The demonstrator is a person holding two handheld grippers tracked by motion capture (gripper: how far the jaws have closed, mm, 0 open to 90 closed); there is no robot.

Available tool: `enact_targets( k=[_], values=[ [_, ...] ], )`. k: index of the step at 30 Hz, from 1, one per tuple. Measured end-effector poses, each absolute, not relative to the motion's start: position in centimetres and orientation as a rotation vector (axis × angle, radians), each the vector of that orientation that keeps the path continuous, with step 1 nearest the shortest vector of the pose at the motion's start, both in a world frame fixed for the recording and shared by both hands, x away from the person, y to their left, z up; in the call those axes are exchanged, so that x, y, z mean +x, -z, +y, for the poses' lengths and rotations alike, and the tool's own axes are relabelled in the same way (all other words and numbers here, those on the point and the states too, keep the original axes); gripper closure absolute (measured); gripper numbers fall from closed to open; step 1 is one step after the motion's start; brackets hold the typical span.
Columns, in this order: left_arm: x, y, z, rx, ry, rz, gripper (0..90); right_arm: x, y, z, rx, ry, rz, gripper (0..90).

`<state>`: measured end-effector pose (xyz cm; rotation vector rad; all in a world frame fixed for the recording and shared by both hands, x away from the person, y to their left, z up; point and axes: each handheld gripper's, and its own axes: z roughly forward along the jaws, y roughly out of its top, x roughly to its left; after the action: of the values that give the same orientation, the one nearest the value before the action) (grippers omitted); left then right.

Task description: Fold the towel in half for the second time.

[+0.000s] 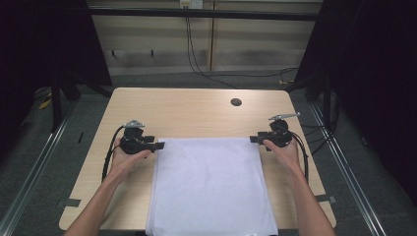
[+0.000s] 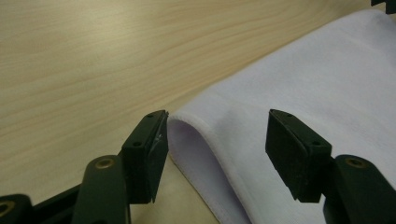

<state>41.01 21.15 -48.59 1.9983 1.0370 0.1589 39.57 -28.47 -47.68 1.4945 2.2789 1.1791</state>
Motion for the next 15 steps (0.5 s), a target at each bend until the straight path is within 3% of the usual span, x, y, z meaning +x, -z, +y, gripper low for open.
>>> enact_targets(
  k=[4,8,11,15],
  values=[
    [42.0,49.2,21.2,1.975,-0.12,1.043,33.3,40.3,48.4,-28.6,1.512,-1.177,2.29,48.4],
    [42.1,49.7,20.1,2.017,-0.105,1.039,34.5,40.8,49.4,-28.2,1.538,-1.176,2.32,52.1],
    [42.5,50.3,20.0,2.024,-0.106,1.054,44.2,40.8,50.1,-27.8,1.54,-1.154,2.347,55.2],
    [43.2,51.0,20.6,1.984,-0.02,1.059,66.6,40.9,50.3,-27.8,1.544,-1.18,2.346,56.0]
  ],
)
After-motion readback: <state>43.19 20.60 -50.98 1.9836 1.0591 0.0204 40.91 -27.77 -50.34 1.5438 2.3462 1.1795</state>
